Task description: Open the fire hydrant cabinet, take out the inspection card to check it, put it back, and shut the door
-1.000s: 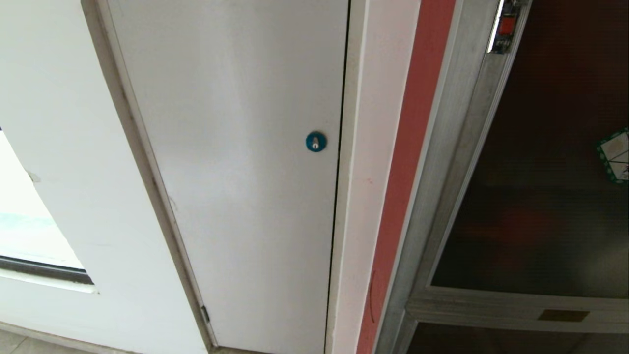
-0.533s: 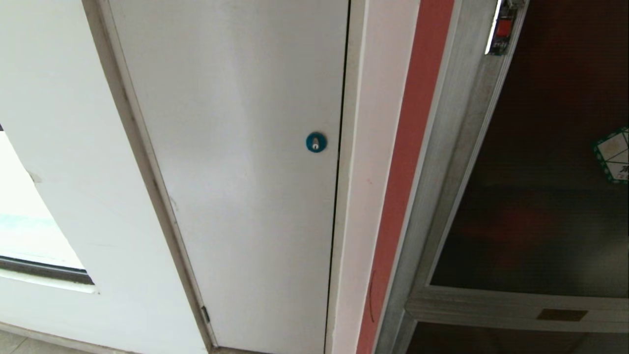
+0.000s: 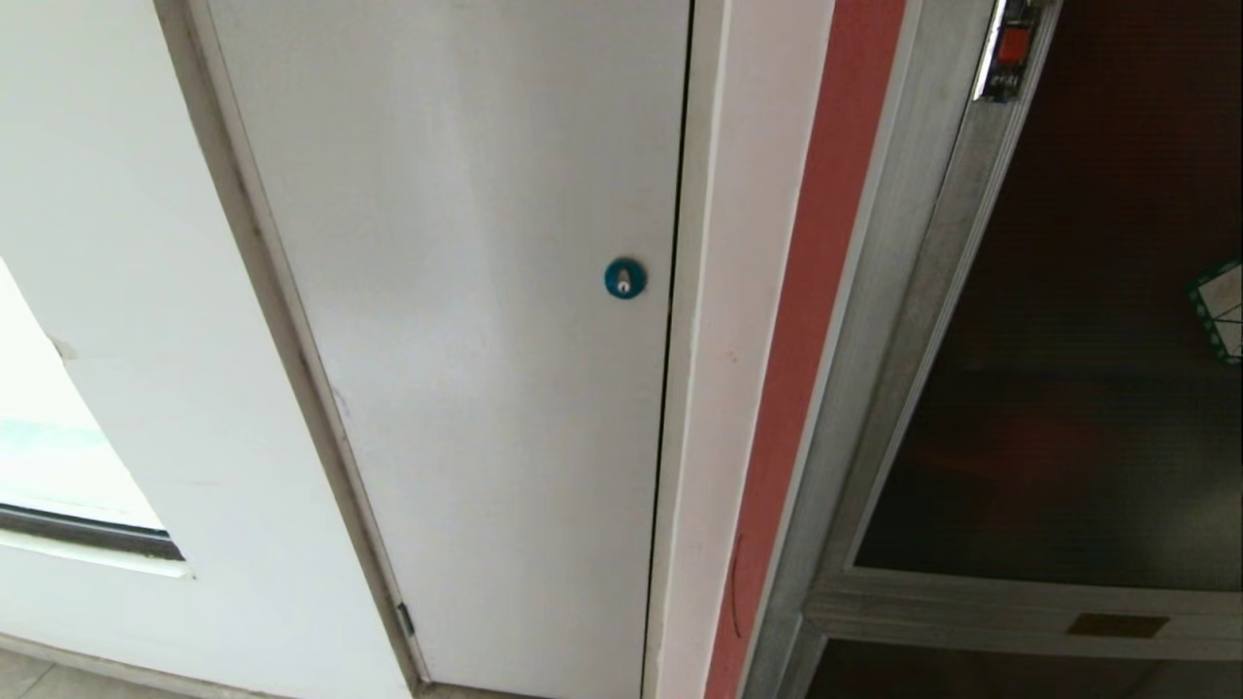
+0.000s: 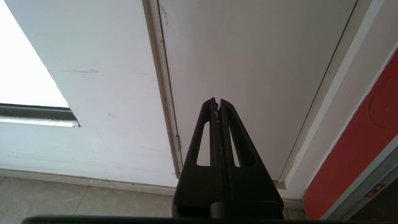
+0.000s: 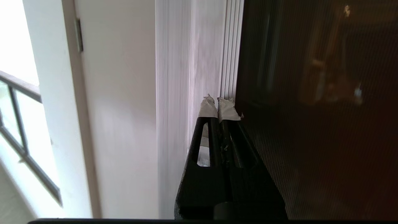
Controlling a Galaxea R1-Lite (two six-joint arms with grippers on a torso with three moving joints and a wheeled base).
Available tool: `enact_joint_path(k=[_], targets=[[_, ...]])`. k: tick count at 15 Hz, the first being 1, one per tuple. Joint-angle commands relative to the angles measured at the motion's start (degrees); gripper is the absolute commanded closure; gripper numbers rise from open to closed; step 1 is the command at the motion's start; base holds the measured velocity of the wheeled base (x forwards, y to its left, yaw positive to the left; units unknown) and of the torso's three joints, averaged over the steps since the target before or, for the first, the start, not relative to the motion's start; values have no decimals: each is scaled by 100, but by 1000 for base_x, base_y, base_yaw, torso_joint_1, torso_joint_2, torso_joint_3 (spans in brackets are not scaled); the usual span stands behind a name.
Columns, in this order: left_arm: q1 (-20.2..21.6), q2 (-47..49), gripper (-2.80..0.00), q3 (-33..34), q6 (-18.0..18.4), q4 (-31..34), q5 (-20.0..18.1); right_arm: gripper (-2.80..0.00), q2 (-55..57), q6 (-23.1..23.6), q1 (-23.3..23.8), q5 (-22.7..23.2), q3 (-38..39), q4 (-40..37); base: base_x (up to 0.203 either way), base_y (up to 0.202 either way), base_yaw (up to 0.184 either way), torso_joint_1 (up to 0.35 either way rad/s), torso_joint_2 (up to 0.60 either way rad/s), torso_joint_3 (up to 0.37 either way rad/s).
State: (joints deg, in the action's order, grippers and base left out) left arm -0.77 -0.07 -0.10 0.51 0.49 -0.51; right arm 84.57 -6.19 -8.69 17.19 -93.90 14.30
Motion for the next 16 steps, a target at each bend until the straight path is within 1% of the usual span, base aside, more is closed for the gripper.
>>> enact_joint_path(k=[1, 2, 3, 5, 6, 16], targets=[[-2, 6, 0, 1, 2, 0, -1, 0, -450, -5, -123, 74, 264, 44, 0, 0, 0, 0, 0, 0], [-2, -1, 0, 1, 2, -2, -1, 0, -611, 0, -162, 81, 413, -35, 0, 0, 0, 0, 0, 0], [-2, -1, 0, 1, 2, -5, -1, 0, -780, 8, -184, 157, 528, -313, 0, 0, 0, 0, 0, 0], [-2, -1, 0, 1, 2, -4, -1, 0, -1034, 12, -186, 473, 601, -1179, 0, 0, 0, 0, 0, 0], [-2, 7, 0, 1, 2, 0, -1, 0, -1083, 13, -186, 540, 609, -1324, 0, 0, 0, 0, 0, 0], [-2, 2, 0, 1, 2, 0, -1, 0, -522, 30, -195, 540, 350, -1324, 0, 0, 0, 0, 0, 0]])
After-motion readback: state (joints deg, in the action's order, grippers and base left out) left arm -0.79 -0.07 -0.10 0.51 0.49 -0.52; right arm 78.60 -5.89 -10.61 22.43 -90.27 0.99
